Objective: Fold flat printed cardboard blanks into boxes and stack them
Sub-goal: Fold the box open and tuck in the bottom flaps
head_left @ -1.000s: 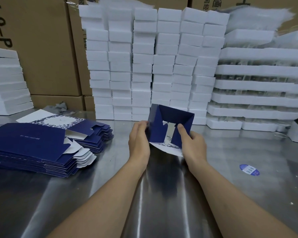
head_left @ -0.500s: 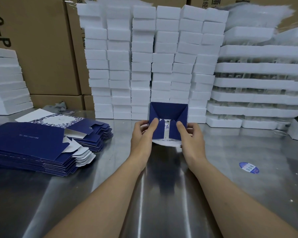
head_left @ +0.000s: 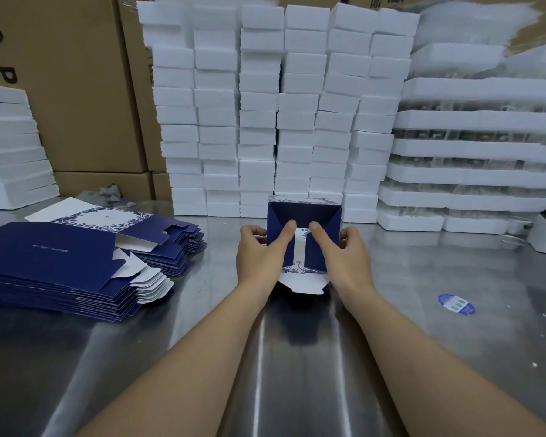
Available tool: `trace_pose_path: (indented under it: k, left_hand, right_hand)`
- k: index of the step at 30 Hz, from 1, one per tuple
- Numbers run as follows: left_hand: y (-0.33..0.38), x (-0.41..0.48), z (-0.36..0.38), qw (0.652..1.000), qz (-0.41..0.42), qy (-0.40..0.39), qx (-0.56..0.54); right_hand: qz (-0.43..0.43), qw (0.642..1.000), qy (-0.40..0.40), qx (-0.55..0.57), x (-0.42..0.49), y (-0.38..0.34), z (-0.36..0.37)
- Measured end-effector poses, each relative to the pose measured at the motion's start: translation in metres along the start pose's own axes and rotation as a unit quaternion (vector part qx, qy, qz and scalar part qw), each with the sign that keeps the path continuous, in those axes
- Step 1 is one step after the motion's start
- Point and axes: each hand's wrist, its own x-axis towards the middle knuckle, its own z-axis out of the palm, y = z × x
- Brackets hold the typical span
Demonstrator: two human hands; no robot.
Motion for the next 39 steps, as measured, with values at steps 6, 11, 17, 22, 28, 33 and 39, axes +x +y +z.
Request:
trace_pose_path:
  k: [6,11,17,22,28,33,39]
  left_hand:
    - [0.0046,0.0042,-0.0051,0.992,-0.022,-0.085,-0.088]
    - [0.0089,0.0008,-0.0047,0.99,-0.02,-0.105,-0.087]
    - [0.0087,-0.0006,-0.0069,0.992,-0.014,-0.11,-0.059]
    - [0.0047,-0.0024,-0.0057,0.991,0.026,-0.135,0.009]
    - [0.0027,-0.0025,-0.0087,0.983,0.073,-0.168,-0.003]
    - [0.0032,-0.0015,-0.0057,0.987,0.06,-0.14,-0.055]
    - [0.002,0.0008,-0.0065,0.991,0.023,-0.072,-0.113]
  right_hand:
    - [-0.004,0.997,-0.048,0.065,0.0014,0.0005,-0.0031]
    - [0.006,0.996,-0.025,0.091,0.0013,-0.0025,-0.0048]
    - [-0.042,0.996,-0.045,0.06,0.0024,0.0023,-0.0045]
    - [-0.081,0.993,-0.082,-0.017,0.0,0.0051,-0.0076]
    - [-0.102,0.985,-0.131,0.039,-0.003,0.0007,-0.0043]
    - [-0.061,0.99,-0.105,0.065,-0.0026,-0.0006,-0.0043]
    - [-0.05,0.993,-0.091,0.055,-0.0044,-0.0028,-0.0018]
